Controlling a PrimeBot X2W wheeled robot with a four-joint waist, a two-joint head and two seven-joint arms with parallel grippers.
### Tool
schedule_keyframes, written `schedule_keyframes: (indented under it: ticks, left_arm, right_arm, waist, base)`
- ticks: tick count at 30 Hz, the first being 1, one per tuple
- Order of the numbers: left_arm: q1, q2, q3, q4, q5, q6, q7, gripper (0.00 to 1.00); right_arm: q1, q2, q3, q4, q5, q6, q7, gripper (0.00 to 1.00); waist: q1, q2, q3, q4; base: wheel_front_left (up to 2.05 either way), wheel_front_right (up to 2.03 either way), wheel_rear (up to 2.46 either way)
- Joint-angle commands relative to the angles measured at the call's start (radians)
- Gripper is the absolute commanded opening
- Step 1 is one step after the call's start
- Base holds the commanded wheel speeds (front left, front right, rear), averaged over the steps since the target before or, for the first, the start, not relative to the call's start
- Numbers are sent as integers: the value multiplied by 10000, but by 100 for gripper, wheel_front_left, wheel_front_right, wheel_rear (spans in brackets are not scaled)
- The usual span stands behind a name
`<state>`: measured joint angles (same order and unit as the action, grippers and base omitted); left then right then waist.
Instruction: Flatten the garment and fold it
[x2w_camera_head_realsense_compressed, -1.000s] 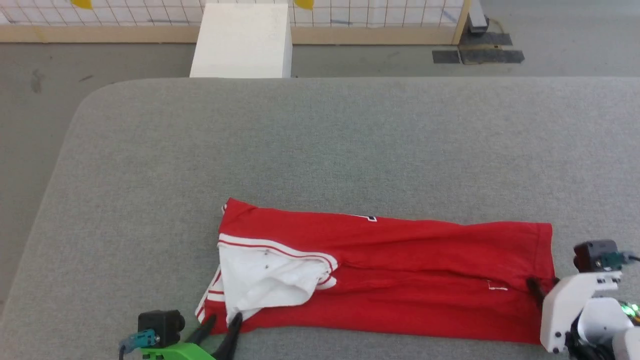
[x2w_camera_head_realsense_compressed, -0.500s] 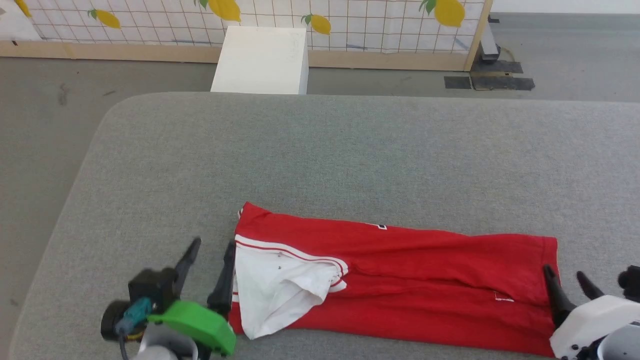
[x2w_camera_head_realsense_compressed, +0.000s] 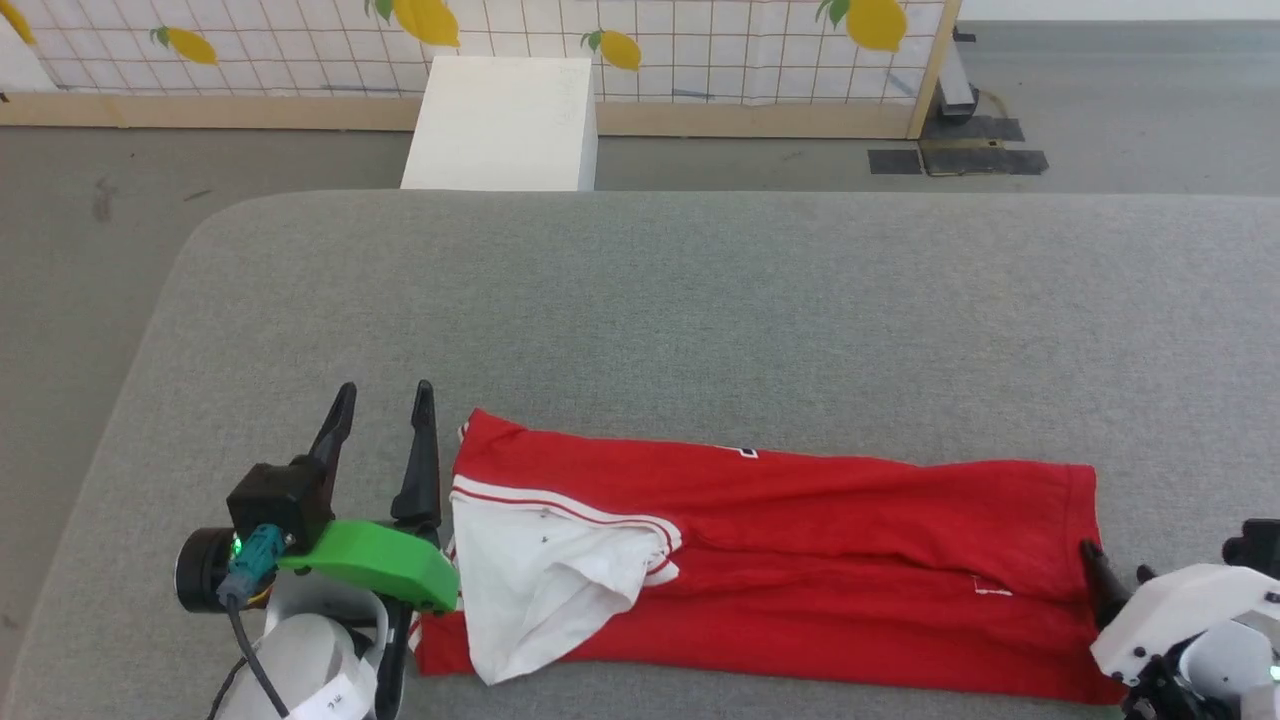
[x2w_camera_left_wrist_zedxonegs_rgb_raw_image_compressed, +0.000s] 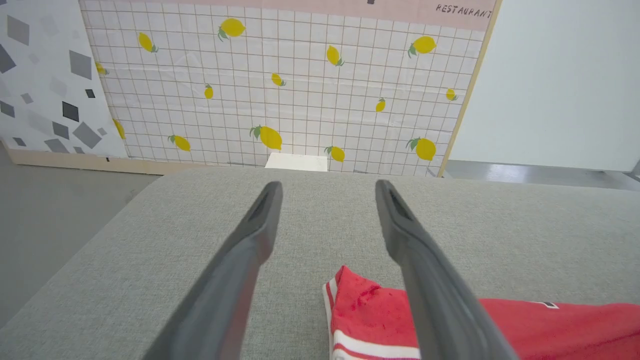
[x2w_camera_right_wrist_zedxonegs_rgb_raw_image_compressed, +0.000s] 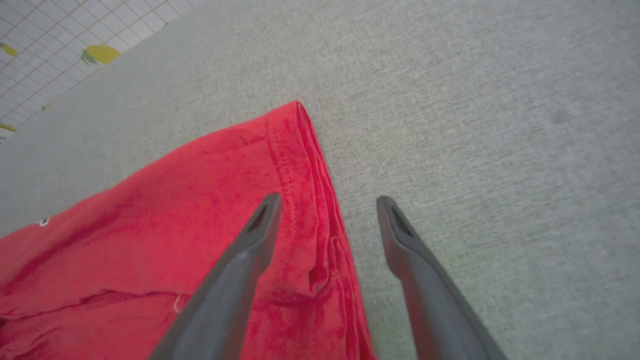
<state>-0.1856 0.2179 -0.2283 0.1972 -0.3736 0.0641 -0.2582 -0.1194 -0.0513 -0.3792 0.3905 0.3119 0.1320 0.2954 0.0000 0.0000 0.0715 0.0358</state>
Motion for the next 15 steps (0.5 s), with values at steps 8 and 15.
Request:
schedule_keyframes:
  ticks: [8, 15]
  left_arm:
    - [-194, -478, 447, 658, 883, -346, -35, 100]
    - [-168, -730, 789, 951, 1098, -687, -35, 100]
  right_arm:
    - [-1143, 9, -97, 2321, -881, -13, 1875, 100]
    - [-1100, 10, 794, 2689, -451, -13, 3229, 0]
  waist:
    - [0, 0, -106, 43]
    - [0, 0, -163, 64]
  base:
    - [0, 0, 0]
    - [0, 0, 0]
